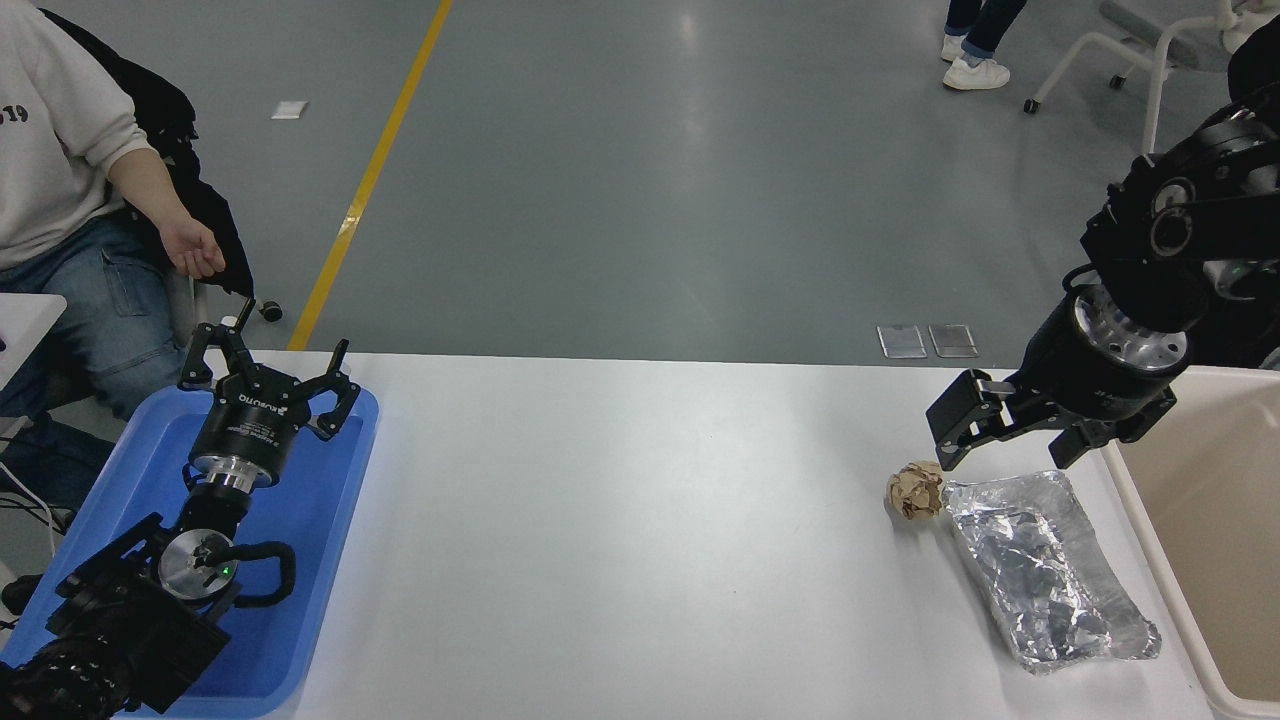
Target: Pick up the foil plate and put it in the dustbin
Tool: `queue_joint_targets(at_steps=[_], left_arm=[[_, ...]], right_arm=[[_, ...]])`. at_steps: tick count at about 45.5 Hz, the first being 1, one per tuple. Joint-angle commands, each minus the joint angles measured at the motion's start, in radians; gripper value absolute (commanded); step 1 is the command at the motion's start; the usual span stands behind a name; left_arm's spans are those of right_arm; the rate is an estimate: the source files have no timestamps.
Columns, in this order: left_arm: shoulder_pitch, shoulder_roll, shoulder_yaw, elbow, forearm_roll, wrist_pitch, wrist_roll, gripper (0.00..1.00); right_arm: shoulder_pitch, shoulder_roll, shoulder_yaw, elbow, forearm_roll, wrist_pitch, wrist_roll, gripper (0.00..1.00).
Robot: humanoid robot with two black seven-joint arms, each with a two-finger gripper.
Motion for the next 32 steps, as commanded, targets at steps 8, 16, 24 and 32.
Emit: queue_joint_targets(at_steps=[8, 16, 24, 32], left_arm=[[0.0, 0.0, 0.0, 0.0, 0.0, 0.0, 0.0, 1.0], [0.0, 0.0, 0.0, 0.0, 0.0, 0.0, 0.0, 1.0], [0.0, 0.0, 0.0, 0.0, 0.002, 0.0, 0.0, 1.0], [0.0, 0.0, 0.0, 0.0, 0.001, 0.0, 0.0, 1.0]], right_arm=[[-0.025, -0.004, 0.004, -0.023, 0.004, 0.0, 0.0, 1.0], [-0.033, -0.047, 0.009, -0.023, 0.016, 0.0, 0.001, 1.0], [-0.036, -0.076, -0.004, -0.025, 0.024, 0.001, 0.003, 1.0], [-0.034, -0.088, -0.013, -0.025, 0.008, 0.003, 0.003, 1.0]])
